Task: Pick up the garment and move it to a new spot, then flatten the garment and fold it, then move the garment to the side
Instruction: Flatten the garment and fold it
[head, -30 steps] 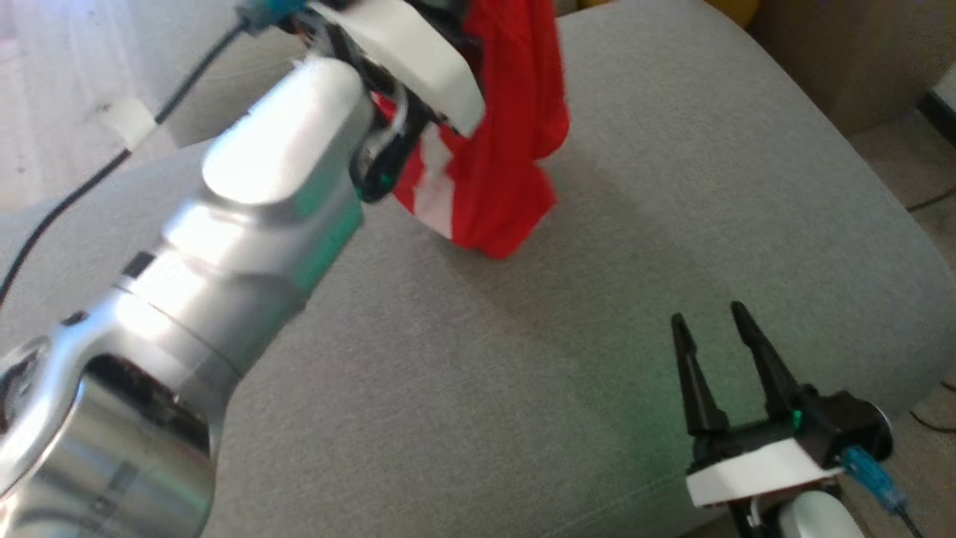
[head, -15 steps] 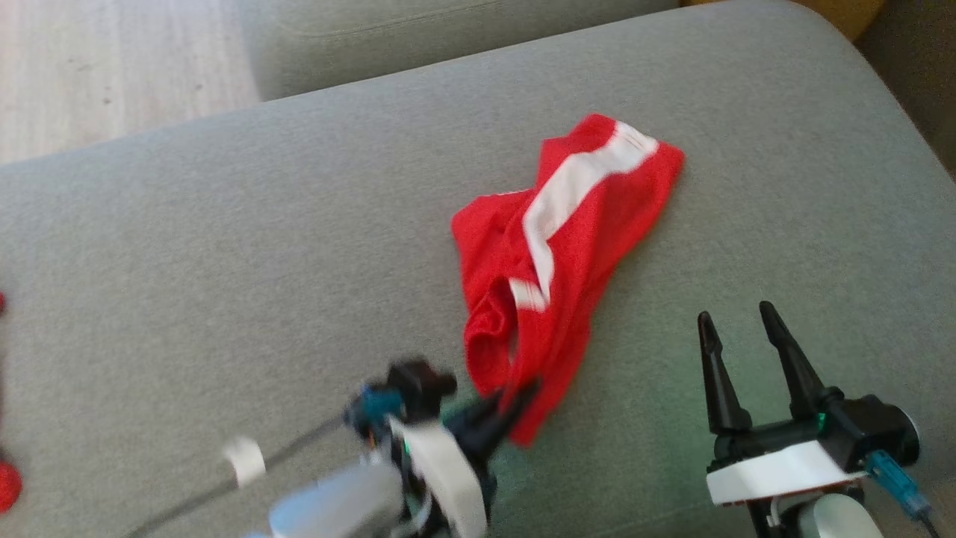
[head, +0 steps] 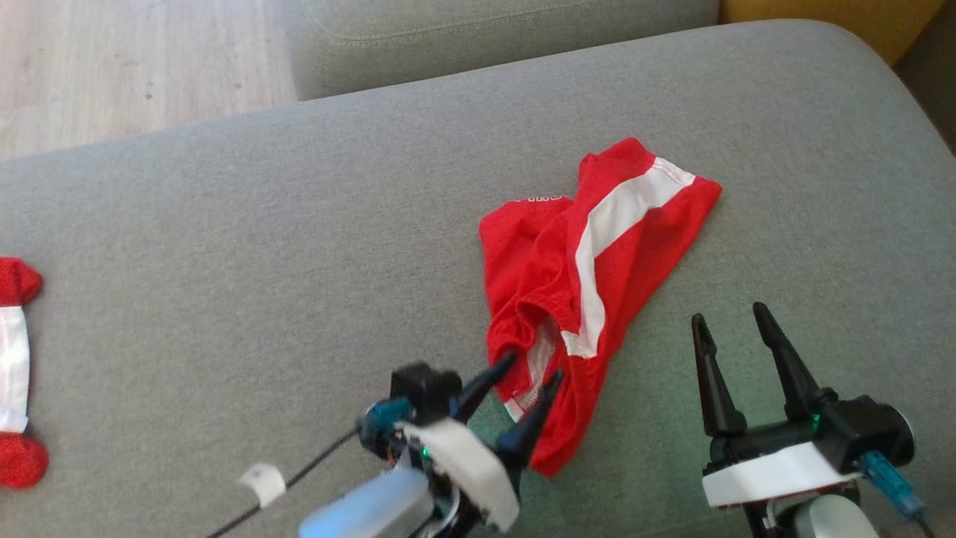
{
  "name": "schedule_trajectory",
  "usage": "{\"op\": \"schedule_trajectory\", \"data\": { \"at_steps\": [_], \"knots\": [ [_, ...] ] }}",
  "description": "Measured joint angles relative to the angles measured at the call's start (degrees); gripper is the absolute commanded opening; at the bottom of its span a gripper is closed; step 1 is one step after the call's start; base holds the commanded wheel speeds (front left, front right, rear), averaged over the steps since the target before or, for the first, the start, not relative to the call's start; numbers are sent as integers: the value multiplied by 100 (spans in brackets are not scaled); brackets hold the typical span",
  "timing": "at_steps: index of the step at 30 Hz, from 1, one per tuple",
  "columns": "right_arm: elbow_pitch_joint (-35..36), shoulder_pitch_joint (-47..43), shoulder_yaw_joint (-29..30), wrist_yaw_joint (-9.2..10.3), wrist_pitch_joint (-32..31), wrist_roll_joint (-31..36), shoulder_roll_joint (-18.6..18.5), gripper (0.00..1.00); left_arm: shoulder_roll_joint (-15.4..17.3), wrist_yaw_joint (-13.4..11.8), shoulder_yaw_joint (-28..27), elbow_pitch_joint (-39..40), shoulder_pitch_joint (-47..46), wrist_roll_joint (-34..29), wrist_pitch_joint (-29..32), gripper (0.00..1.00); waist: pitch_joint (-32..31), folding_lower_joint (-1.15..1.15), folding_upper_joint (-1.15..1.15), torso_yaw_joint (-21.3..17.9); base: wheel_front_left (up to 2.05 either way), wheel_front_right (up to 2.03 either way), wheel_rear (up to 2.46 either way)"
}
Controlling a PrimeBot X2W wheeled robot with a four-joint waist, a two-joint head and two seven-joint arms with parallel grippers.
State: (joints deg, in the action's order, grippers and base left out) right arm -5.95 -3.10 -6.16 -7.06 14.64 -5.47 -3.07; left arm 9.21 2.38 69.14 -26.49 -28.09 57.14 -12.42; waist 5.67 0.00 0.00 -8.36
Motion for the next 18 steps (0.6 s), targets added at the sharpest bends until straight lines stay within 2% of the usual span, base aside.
{"op": "schedule_trajectory", "data": {
  "at_steps": [2,7,11,17,18],
  "knots": [
    [-2,1,-27,0,0,0,-14,100,-158,-172,-201,-121,-85,235,107,100,14,0,0,-35,0,0,0],
    [-3,5,-52,0,0,0,-51,100,-424,-248,-392,-201,-243,800,735,100,64,0,0,-174,0,0,0],
    [-3,12,-63,0,0,0,-51,100,-467,-439,-410,-366,-449,918,1082,100,107,0,0,-317,0,0,0],
    [-4,16,-46,0,0,0,-48,100,-488,-490,-512,-535,-499,1230,1380,100,167,0,0,-503,0,0,0],
    [-4,16,-42,0,0,0,-48,100,-488,-490,-523,-550,-499,1266,1425,93,172,0,0,-526,0,0,0]
  ]
}}
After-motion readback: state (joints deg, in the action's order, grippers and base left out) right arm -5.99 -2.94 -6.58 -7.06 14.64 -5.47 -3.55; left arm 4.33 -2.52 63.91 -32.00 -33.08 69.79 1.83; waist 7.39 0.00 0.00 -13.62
